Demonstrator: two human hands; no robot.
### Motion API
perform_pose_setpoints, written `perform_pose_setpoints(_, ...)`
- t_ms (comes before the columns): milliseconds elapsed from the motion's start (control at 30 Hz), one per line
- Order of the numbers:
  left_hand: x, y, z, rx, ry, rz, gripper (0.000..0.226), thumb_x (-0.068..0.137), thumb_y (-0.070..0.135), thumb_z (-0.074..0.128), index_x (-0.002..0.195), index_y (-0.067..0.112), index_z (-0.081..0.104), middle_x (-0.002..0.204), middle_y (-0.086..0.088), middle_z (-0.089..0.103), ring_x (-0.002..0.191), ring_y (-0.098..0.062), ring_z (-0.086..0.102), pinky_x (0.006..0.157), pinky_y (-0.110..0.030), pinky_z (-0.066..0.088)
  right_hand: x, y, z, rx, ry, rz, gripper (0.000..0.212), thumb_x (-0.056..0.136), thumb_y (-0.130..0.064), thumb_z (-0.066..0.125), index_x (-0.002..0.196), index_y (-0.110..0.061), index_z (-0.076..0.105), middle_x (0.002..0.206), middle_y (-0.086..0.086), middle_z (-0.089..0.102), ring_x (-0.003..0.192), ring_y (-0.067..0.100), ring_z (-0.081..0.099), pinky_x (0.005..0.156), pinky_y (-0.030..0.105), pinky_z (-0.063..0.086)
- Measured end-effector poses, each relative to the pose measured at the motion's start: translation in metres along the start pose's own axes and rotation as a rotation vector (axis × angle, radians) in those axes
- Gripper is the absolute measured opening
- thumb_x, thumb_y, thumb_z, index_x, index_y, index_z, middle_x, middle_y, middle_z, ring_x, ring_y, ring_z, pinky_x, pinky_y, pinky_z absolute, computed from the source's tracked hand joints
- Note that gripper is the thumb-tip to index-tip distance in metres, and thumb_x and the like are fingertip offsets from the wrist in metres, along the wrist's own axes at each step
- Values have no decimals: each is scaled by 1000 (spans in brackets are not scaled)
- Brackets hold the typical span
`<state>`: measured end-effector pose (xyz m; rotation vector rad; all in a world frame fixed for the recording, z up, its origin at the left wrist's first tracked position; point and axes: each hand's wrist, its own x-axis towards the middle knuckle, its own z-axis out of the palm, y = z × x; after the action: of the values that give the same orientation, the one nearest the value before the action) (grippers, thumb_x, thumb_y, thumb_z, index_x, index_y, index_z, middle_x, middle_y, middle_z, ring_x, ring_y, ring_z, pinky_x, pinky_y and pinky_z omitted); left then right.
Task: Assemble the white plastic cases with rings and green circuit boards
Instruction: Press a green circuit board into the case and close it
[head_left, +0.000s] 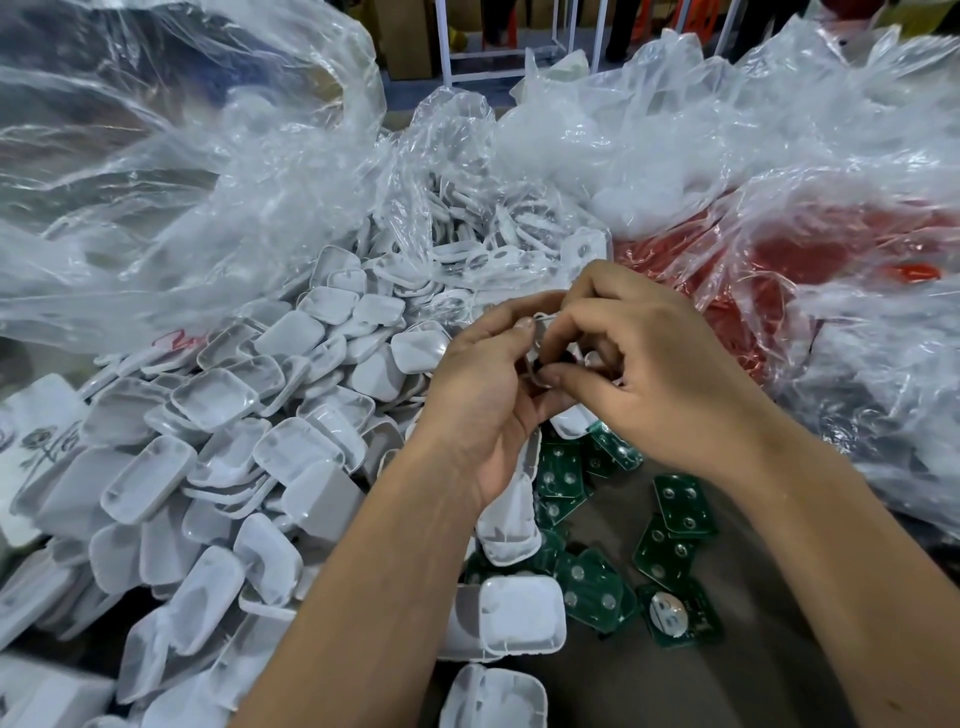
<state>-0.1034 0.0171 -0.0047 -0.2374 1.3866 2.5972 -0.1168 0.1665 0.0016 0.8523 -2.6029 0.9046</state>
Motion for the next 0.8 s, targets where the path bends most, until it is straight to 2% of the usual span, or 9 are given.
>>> perform_pose_setpoints(167,2,-1,0,9,14,-5,32,111,7,38,124,3,66,97,-18,71,83,-26,73,75,-36,64,0,-1,-1,-2,-16,-35,16,86,-13,84,88,-22,71,89,-19,51,77,-7,51,68,7,35)
perform_pose_setpoints(267,3,-1,0,24,34,-3,31,110,6,38,119,4,68,96,-18,68,78,-23,71,73,-35,63,0,-1,-1,-5,-30,-67,17,85,-8,84,87,-19,72,79,-28,50,75,-9,53,67,8,36)
perform_pose_setpoints(367,3,-2,0,31,41,-3,31,109,4,38,116,4,68,93,-16,65,75,-21,68,74,-36,63,0,-1,-1,-4,-26,-87,18,83,-6,85,88,-18,72,79,-38,51,75,-10,53,68,7,37)
perform_pose_setpoints(433,3,-2,0,23,40,-5,30,109,4,38,119,2,67,88,-14,65,73,-19,68,74,-36,63,0,0,0,3,-2,-89,18,83,-8,85,92,-17,73,80,-33,53,75,-10,54,69,8,37)
perform_pose_setpoints(500,2,-1,1,6,31,-8,30,109,4,38,123,0,65,91,-15,69,74,-21,70,73,-35,64,0,2,2,-7,5,-71,15,86,-14,84,99,-17,77,90,-21,56,80,-3,57,72,12,39)
perform_pose_setpoints(567,2,0,1,-8,23,-9,31,110,4,38,125,-1,64,96,-17,72,76,-23,74,72,-34,65,0,3,2,-16,0,-59,14,89,-18,82,103,-17,80,95,-10,57,84,5,59,71,23,47)
perform_pose_setpoints(633,2,1,1,-15,18,-8,31,109,3,38,125,-1,64,96,-17,72,75,-22,74,71,-34,65,-1,3,2,-16,0,-66,12,90,-18,81,102,-16,81,96,-8,55,85,10,60,70,29,53)
perform_pose_setpoints(700,2,0,1,-12,19,-9,31,109,2,38,125,-1,64,95,-17,71,75,-22,74,70,-34,64,-1,2,2,-18,0,-74,9,89,-16,82,98,-16,80,95,-8,54,84,8,58,70,24,51)
perform_pose_setpoints(800,1,1,1,3,28,-11,30,109,3,38,124,0,65,92,-17,70,73,-22,72,65,-32,62,-1,3,3,-32,-13,-54,8,88,-16,83,94,-17,77,95,-9,54,82,4,55,70,13,40)
